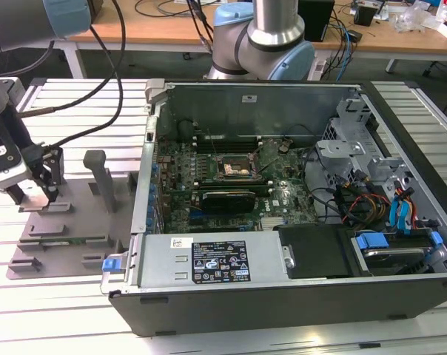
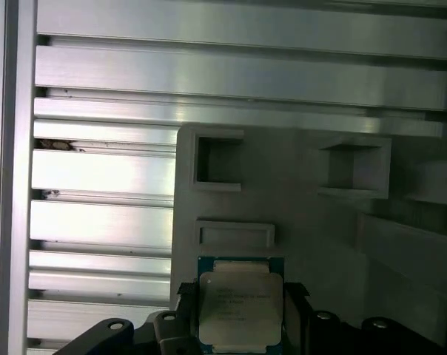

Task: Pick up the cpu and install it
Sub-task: 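Pick up the cpu and move it towards the insertion slot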

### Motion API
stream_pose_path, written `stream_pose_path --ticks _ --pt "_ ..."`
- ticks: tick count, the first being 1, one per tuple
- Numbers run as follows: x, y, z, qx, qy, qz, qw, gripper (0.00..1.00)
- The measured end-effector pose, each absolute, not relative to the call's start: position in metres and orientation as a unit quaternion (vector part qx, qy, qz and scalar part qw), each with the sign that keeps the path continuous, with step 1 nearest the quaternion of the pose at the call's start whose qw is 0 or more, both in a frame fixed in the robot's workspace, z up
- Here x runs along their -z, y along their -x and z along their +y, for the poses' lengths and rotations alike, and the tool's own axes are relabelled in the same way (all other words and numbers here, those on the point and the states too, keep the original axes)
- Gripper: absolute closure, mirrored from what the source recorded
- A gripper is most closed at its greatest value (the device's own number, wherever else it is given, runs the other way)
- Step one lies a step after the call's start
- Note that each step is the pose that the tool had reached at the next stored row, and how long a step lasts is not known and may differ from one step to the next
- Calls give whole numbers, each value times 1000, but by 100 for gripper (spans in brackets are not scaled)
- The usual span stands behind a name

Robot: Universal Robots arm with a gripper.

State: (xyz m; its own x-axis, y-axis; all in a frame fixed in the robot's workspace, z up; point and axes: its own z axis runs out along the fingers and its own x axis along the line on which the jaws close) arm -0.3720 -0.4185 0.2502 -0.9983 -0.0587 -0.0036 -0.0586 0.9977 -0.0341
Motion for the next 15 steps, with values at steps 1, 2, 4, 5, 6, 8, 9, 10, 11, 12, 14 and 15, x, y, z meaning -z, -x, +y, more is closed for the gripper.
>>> stream_pose_path --ticks 1,2,4,5,6,8,9,10,11,12,14,15 --pt "-251 372 -418 17 29 999 2 45" --pt "-252 372 -418 17 29 999 2 45" --pt "-254 372 -418 17 29 999 2 45" --pt "-255 372 -418 17 29 999 2 45" --pt "-256 372 -418 17 29 999 2 45" --pt "-258 372 -418 17 29 999 2 45" --pt "-260 372 -418 17 29 999 2 45" --pt "-261 372 -418 17 29 999 2 45" --pt "-263 372 -418 17 29 999 2 45" --pt "-264 372 -418 17 29 999 2 45" --pt "-266 372 -418 17 29 999 2 45" --pt "-267 372 -418 17 29 999 2 45"
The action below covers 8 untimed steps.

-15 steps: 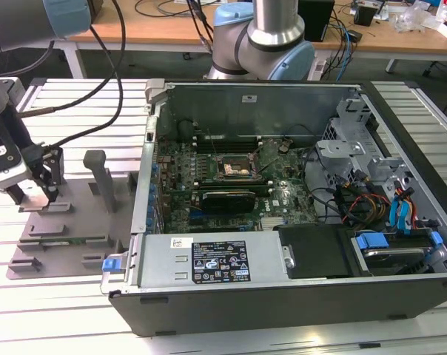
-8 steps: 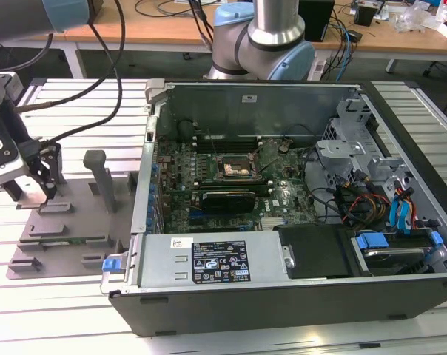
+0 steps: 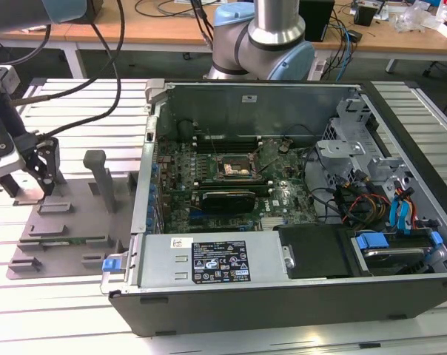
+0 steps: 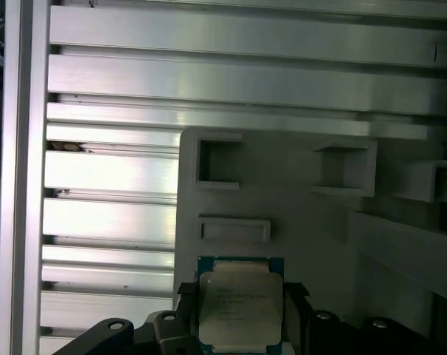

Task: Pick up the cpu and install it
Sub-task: 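Pick up the cpu and move it towards the insertion slot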

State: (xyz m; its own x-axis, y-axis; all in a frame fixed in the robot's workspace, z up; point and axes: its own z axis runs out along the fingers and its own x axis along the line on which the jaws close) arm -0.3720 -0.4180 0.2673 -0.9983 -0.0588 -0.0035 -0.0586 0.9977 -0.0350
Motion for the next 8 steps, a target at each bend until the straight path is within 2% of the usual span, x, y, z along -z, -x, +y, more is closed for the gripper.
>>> stream_pose_path --ticks 8 --pt "-277 372 -418 18 29 999 2 45"
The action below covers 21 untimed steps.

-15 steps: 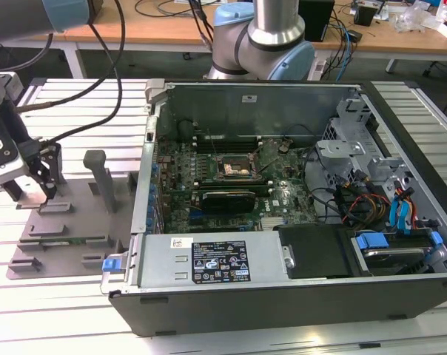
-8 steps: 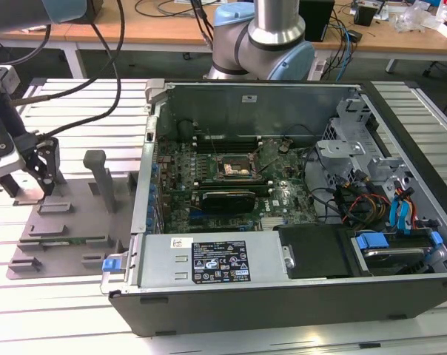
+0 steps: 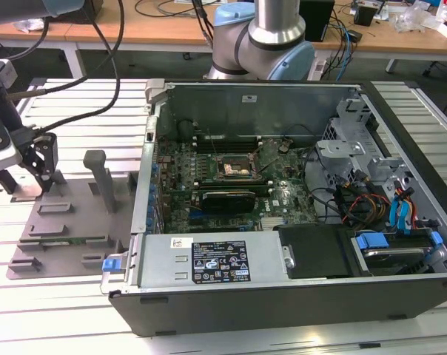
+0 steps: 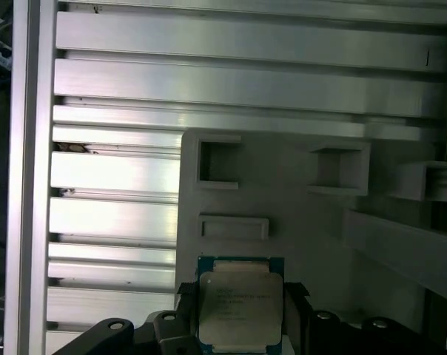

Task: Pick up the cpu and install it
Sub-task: 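Pick up the cpu and move it towards the insertion slot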

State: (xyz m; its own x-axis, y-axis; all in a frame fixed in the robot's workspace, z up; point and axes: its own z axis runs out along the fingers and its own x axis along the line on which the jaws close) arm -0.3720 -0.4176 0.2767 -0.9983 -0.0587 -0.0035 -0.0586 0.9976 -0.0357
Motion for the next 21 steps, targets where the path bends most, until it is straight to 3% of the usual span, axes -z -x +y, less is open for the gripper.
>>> stream_pose_path --ticks 15,21 --pt "-296 372 -416 18 29 999 2 45" --pt "-320 372 -414 19 29 999 2 45"
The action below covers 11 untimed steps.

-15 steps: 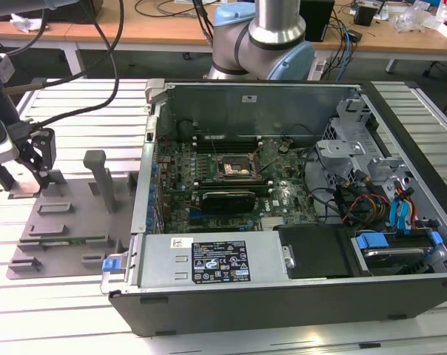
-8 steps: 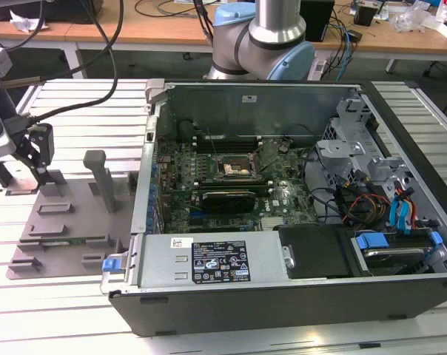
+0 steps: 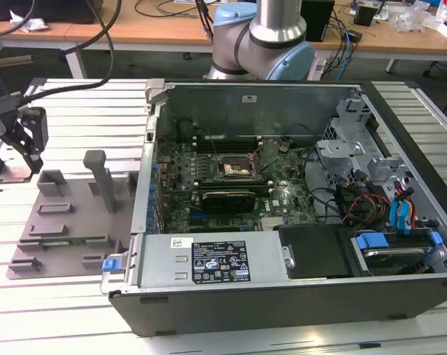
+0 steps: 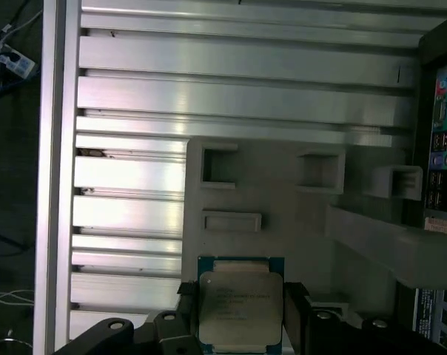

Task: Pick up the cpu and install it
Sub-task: 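Pick up the cpu and move it towards the insertion slot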

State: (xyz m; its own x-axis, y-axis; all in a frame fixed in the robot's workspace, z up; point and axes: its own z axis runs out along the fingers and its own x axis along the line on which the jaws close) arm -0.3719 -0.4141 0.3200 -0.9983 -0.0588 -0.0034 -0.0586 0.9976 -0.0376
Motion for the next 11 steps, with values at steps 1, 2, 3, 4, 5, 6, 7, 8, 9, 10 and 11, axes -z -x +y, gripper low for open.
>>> stream_pose_path --ticks 1,2,3,4,5,6,7,8,9,10,11 --pt "-325 372 -414 19 29 999 2 45" --pt "-328 372 -414 19 29 999 2 45" --pt "-330 372 -414 19 29 999 2 45" --pt "-332 372 -414 19 29 999 2 45" --pt "-335 372 -414 19 29 999 2 45" --pt "-337 372 -414 19 29 999 2 45" --pt "-338 372 -414 19 29 999 2 45" --pt "-339 372 -414 19 29 999 2 45" --pt "-343 372 -414 19 29 999 2 45" --pt "-345 372 -414 19 29 999 2 45" --pt "-347 372 -414 19 29 999 2 45"
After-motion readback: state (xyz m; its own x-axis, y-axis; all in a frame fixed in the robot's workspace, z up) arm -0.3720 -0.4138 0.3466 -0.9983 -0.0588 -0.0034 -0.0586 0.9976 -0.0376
